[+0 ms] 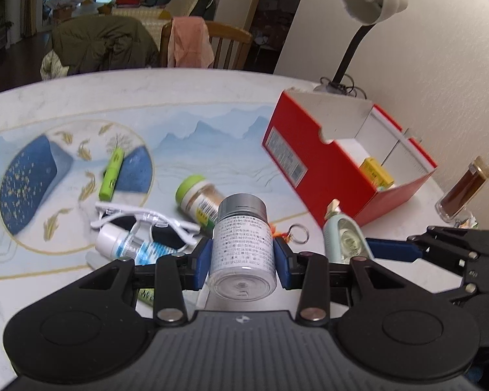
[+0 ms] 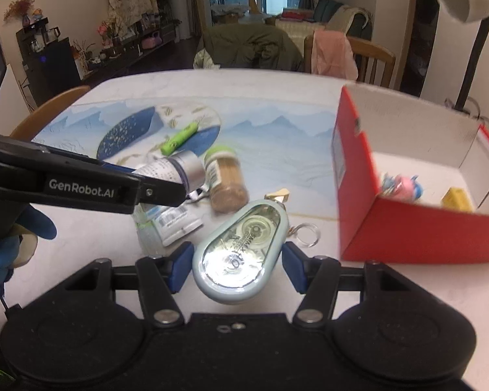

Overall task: Organize rigid objects
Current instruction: 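Carry the clear bottle and correction tape with both grippers into the red shoebox, then open both grippers to drop the bottle and tape in the box, then move both tools back over the remaining items on the placemat, then grasp the white-green glue stick with the left gripper while the right gripper grasps the red dragon keychain, then carry the glue stick and dragon keychain with both grippers into the red shoebox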

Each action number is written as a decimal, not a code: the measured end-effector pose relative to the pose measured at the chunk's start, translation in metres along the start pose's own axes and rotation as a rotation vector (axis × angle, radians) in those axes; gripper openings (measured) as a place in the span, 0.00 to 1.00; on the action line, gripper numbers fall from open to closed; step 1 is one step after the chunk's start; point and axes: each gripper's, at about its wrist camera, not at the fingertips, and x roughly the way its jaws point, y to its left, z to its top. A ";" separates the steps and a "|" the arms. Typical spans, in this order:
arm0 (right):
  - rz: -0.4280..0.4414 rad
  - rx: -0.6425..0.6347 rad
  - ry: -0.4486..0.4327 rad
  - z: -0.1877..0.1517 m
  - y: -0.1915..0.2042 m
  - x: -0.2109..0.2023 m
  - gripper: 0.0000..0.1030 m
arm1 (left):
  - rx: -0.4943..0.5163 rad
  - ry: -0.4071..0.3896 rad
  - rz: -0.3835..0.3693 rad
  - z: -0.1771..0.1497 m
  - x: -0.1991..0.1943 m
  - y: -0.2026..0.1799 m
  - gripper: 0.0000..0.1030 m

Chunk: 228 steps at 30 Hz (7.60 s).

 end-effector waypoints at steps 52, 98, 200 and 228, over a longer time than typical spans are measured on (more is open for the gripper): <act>-0.097 -0.003 0.056 0.070 -0.274 0.044 0.57 | 0.223 0.134 0.085 0.128 0.180 -0.196 0.38; -0.029 -0.047 0.135 0.055 -0.257 0.039 0.69 | 0.195 0.188 0.081 0.139 0.183 -0.189 0.57; -0.053 -0.214 0.155 0.026 0.005 0.126 0.57 | -0.097 0.133 0.258 -0.046 0.054 0.079 0.95; -0.135 -0.199 0.136 0.027 -0.005 0.128 0.39 | -0.028 0.101 0.335 -0.048 0.042 0.087 0.21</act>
